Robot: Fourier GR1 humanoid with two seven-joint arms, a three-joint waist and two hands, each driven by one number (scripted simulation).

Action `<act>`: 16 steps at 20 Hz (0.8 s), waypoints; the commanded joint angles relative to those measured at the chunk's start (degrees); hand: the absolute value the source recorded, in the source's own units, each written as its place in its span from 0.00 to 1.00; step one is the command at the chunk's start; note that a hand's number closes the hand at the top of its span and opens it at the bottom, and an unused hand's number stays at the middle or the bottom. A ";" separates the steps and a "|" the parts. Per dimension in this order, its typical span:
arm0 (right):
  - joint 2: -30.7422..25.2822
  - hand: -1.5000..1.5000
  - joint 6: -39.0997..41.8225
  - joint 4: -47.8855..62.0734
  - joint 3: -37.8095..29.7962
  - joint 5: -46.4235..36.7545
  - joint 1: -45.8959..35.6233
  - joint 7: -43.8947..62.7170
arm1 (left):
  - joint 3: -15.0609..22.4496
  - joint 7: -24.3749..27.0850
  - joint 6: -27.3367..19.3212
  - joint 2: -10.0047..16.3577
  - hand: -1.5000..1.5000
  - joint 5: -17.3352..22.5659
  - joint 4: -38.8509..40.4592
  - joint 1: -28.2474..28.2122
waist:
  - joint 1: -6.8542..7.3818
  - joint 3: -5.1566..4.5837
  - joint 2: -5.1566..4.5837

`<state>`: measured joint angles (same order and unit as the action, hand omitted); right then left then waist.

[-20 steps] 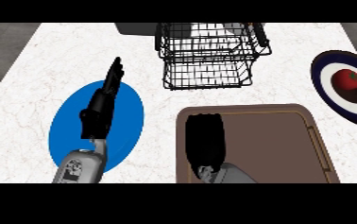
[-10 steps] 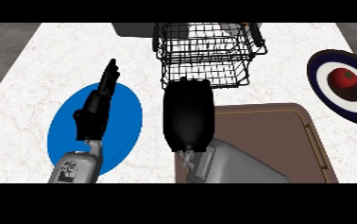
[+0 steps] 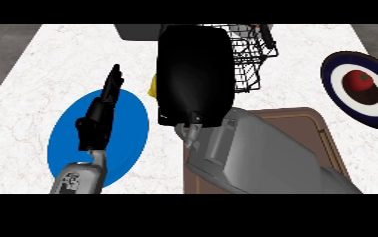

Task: Pick the lemon from the tray and place it in the tiered basket

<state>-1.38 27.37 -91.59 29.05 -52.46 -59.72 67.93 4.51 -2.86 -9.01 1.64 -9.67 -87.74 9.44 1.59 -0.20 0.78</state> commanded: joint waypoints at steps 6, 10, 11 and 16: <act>1.32 1.00 -3.12 11.02 -11.25 6.35 -15.23 12.78 | 0.83 0.42 0.90 0.45 0.50 0.17 -2.72 -3.08 | 0.86 0.06 -0.48; 1.33 1.00 -6.71 17.27 -9.96 5.53 -17.88 12.36 | 1.77 -1.20 -0.97 -1.15 0.50 -1.21 -1.69 -0.59 | 0.46 0.07 -0.66; 1.33 1.00 -8.21 17.59 -9.63 4.24 -16.14 10.32 | 0.02 -1.43 -0.79 -0.41 0.50 -0.17 -2.20 0.99 | -0.07 0.10 -0.73; 0.94 1.00 -6.10 27.10 -15.91 -0.97 -20.72 3.33 | -0.93 -0.48 0.16 0.20 0.50 0.79 -0.88 0.88 | -0.79 0.13 -0.84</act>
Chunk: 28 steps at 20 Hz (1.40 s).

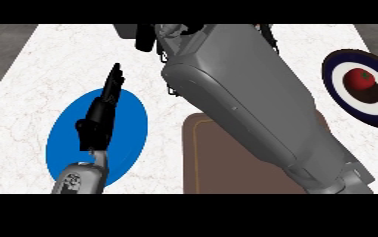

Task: Pick the lemon from the tray and place it in the tiered basket

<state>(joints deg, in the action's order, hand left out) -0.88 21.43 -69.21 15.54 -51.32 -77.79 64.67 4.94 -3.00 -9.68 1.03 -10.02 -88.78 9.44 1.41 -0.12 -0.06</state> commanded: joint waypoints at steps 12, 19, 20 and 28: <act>0.76 1.00 -11.21 14.91 -9.81 -5.60 0.72 1.63 | -1.50 1.66 0.57 0.56 0.50 0.72 1.79 -0.28 | -0.43 0.06 -0.27; 0.83 0.00 -22.70 14.81 -15.59 -2.09 4.94 -5.19 | -0.06 -0.64 0.75 0.28 0.50 0.25 -1.85 -2.17 | -0.14 0.12 -0.12; 0.84 0.00 -23.07 14.37 -15.82 -1.74 4.27 -4.76 | -2.83 3.24 1.80 1.16 0.50 2.23 3.02 -0.10 | -0.64 0.07 -0.21; -3.44 0.00 -30.06 1.93 -21.59 -6.39 7.16 0.95 | -1.21 -0.12 0.10 0.54 0.50 0.22 -1.05 -2.47 | -2.19 0.15 0.61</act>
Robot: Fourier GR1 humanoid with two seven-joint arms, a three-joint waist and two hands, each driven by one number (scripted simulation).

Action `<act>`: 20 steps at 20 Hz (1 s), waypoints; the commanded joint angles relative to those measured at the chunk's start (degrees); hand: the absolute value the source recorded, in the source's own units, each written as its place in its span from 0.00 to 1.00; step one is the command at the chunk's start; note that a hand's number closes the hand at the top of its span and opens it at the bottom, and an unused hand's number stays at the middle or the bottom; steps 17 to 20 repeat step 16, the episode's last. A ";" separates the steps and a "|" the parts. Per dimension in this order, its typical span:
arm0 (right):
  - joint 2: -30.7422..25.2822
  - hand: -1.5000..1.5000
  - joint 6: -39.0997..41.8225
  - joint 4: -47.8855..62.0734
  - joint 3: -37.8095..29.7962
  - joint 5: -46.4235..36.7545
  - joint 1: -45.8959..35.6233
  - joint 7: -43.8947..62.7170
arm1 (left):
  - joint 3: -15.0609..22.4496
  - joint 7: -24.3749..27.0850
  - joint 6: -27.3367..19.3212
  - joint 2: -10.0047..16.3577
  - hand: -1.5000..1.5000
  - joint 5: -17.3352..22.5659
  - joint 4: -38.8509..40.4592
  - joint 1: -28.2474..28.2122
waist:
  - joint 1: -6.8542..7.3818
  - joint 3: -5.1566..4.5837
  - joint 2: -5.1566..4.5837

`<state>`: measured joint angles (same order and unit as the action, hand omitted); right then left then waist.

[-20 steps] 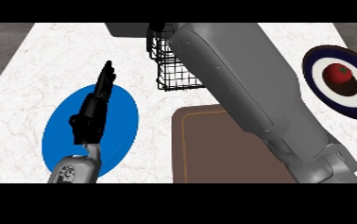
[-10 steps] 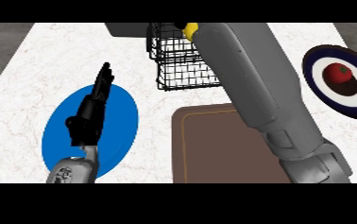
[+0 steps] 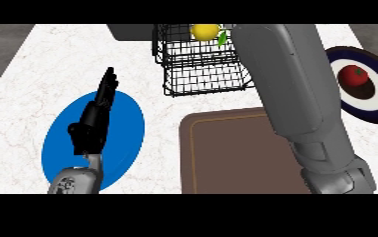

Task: Pick the lemon from the tray and place it in the tiered basket

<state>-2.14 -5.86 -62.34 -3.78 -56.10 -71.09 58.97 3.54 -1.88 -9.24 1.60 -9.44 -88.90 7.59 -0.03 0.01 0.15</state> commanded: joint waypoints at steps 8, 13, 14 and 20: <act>-3.56 0.00 -0.34 -30.06 -9.53 3.53 18.09 5.34 | -1.51 -0.47 -2.10 -0.30 0.50 -0.44 -0.15 -0.53 | -3.50 0.12 0.98; -6.11 0.00 8.34 -48.65 -13.86 12.26 34.05 2.40 | -1.24 -0.56 -1.63 -0.01 0.50 -0.22 -1.67 -2.83 | -4.35 0.16 1.12; -4.60 0.00 9.01 -52.97 -13.13 13.38 38.05 2.02 | -3.87 -0.22 -0.27 1.99 0.50 1.52 -0.29 -1.84 | -4.92 0.13 1.14; -5.13 0.00 11.79 -60.63 -15.15 17.40 44.21 1.46 | -1.15 0.32 -2.31 -0.48 0.50 -0.49 -1.83 -4.33 | -5.04 0.17 1.35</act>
